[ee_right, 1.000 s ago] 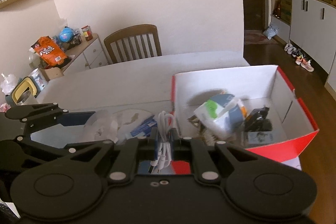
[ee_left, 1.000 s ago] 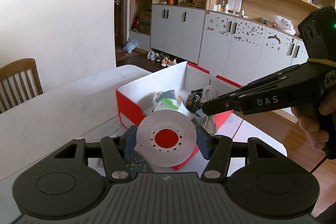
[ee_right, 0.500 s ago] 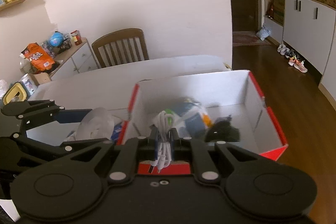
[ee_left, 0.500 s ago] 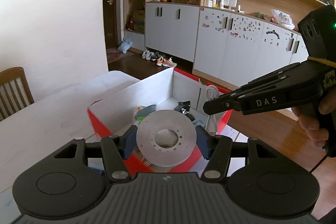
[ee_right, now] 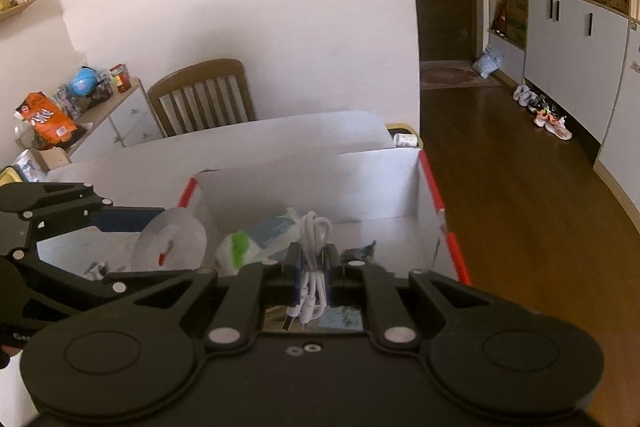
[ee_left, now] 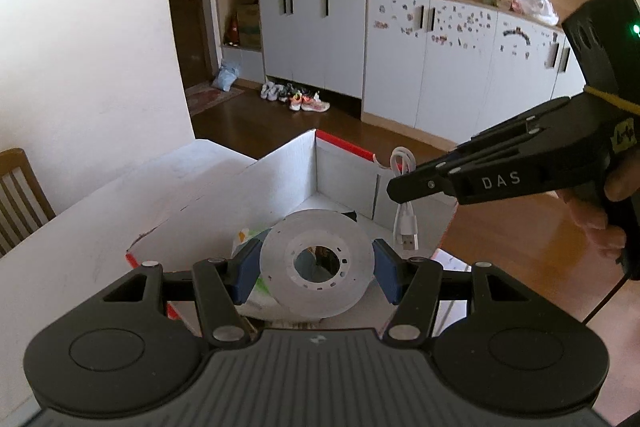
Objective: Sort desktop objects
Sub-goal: 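Carry the tape roll and cable bundle with both grippers into the shoebox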
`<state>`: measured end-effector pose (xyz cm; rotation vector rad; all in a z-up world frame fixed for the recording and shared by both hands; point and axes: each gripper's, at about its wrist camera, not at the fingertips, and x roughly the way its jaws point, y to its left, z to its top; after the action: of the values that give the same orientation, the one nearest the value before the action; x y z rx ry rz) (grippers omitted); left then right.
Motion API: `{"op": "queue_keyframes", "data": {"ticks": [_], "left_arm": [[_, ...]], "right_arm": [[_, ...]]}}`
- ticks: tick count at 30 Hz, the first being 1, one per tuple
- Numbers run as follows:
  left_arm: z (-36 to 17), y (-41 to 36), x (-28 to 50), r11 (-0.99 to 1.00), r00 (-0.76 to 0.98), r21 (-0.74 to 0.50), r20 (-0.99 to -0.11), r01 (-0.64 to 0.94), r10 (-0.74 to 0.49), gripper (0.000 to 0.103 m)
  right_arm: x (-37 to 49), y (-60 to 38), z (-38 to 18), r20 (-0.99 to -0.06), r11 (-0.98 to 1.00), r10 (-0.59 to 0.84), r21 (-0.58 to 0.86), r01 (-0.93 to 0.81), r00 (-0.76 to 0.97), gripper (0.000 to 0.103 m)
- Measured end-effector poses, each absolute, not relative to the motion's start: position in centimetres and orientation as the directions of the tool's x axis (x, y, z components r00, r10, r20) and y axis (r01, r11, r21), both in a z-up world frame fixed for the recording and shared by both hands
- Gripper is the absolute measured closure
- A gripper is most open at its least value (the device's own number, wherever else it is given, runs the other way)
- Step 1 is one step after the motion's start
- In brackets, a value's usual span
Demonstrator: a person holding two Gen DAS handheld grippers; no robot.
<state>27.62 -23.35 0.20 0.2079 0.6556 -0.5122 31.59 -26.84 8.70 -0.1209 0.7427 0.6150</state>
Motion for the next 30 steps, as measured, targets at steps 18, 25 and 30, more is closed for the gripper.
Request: {"op": "queue_keyframes", "data": {"ticks": [18,25,30], "left_arm": [[-3.6,-28.6,32.4,0.728,0.527,0.085,-0.747,0.680,-0.405,0.045],[-5.7,-29.4,34.4,0.698,0.451,0.078,-0.813,0.712,-0.369,0.045],[-6.2,-29.9,34.8,0.659,0.409,0.066,-0.829,0.749,-0.382,0.045]], "right_arm": [[36.5,-27.4,4.4,-0.783,0.833,0.403,0.099,-0.544,0.474,0.094],[36.7,-26.9,3.5,-0.805,0.808,0.391,0.068,-0.585,0.446,0.094],[37.2,-26.6,3.4,-0.826,0.794,0.373,0.047,-0.607,0.424,0.094]]}}
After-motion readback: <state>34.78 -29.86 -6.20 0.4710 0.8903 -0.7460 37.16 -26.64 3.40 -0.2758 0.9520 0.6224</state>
